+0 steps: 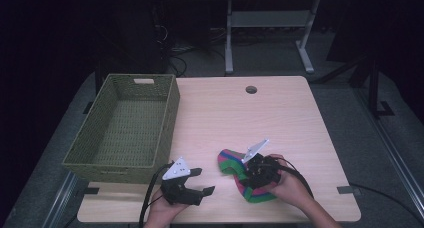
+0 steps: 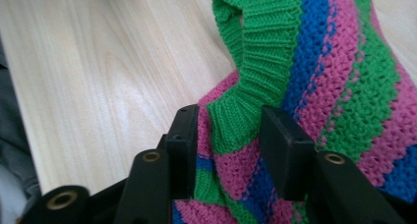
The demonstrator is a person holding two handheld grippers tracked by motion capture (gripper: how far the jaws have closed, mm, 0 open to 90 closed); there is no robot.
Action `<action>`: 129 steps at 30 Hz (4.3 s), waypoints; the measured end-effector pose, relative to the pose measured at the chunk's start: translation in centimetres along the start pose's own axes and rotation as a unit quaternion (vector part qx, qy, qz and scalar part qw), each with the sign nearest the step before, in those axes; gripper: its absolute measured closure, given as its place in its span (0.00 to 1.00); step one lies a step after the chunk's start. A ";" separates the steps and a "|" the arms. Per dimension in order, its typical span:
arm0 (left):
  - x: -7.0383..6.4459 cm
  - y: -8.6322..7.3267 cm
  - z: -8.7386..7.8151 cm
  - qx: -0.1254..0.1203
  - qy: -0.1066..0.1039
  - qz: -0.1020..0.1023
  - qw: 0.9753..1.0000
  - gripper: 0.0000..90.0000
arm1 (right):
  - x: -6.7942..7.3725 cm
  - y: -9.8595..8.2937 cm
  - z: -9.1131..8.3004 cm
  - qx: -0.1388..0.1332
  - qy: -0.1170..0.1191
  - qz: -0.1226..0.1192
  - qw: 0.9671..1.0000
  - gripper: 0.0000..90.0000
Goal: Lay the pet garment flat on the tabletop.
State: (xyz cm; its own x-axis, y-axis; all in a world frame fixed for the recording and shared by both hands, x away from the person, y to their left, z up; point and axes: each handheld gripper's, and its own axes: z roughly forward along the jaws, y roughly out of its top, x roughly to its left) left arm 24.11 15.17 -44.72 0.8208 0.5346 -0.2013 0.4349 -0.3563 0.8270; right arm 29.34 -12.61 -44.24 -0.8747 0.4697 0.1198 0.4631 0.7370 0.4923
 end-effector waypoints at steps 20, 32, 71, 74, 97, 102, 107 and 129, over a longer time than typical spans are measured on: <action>-0.2 0.0 0.2 -0.004 -0.002 -0.005 1.000 0.25 | -0.6 -0.6 -0.7 -0.020 0.000 0.033 0.999 0.90; -0.4 1.1 0.4 -0.027 -0.010 -0.014 0.999 0.25 | -1.0 -0.5 -4.6 -0.078 0.003 0.041 0.996 0.92; -0.1 4.9 5.7 -0.012 -0.001 0.027 1.000 0.30 | -6.2 -3.7 -9.9 -0.196 0.056 0.072 0.976 0.92; 0.1 5.1 6.1 -0.020 0.001 0.035 0.999 0.29 | -6.5 -3.8 -10.0 -0.200 0.061 0.073 0.975 0.92; 1.2 7.7 7.8 -0.031 -0.006 0.048 0.998 0.91 | -7.0 -4.6 -10.4 -0.205 0.059 0.078 0.974 0.92; 1.4 8.5 7.7 -0.034 0.005 0.046 0.998 0.92 | -6.6 -4.4 -10.3 -0.203 0.058 0.074 0.975 0.92; 2.4 9.1 7.3 -0.043 0.017 0.034 0.998 0.92 | -6.0 -3.8 -9.9 -0.194 0.055 0.066 0.977 0.92; 4.4 11.4 6.0 -0.045 0.056 0.037 0.997 0.92 | -4.7 0.9 -9.2 -0.153 0.041 0.034 0.987 0.92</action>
State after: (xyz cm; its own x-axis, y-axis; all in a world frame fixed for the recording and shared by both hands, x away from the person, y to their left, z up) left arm 34.86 8.83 -39.35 0.8003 0.5940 -0.0819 0.3358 -0.3309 0.8819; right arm 32.51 -18.63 -36.41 -0.8577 0.4629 0.2236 0.4667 0.5187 0.7163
